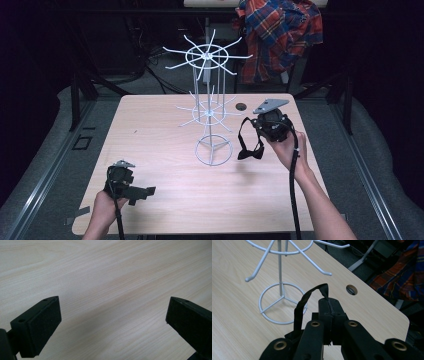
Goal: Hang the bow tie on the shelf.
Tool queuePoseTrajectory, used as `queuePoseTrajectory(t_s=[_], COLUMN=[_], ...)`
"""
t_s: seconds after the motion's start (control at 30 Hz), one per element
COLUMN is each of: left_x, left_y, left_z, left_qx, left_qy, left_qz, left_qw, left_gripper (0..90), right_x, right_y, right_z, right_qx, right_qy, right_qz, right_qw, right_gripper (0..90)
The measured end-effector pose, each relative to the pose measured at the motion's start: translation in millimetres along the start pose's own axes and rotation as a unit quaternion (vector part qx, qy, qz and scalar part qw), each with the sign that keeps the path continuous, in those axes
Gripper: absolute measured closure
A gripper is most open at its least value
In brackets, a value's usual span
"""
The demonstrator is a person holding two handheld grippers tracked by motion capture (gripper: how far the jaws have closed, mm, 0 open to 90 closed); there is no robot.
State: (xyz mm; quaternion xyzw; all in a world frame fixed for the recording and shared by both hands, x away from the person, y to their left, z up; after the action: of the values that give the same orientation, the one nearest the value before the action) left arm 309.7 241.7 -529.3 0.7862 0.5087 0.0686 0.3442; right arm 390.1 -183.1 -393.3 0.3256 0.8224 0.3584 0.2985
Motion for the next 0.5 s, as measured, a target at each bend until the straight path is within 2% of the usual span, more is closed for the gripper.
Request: queuePoseTrajectory(t_s=[0.5], left_x=[-0.6], left_y=[0.3], left_z=[0.1], left_qx=[0.001], left_qy=[0.000], left_qz=[0.002], left_qw=[1.0000], left_gripper=[0.1], right_x=[-6.0], right_y=[15.0], right_z=[-0.9], right_qx=[-0.009], right_qy=[-0.002], right_qz=[-0.005], right_qw=[0.9999], right_gripper=[90.0])
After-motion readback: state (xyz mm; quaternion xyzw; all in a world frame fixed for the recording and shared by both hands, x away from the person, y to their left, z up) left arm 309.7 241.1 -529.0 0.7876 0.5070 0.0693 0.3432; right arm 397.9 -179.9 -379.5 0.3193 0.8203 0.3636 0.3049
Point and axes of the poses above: each handheld gripper's, and its own axes: z roughly forward along the jaws, y roughly out of its top, x roughly to its left, the point moved 1 cm from there along z, roughly forward along the jaws, and after that the axes turned 6 degrees about -x, right-handed, at the moved point
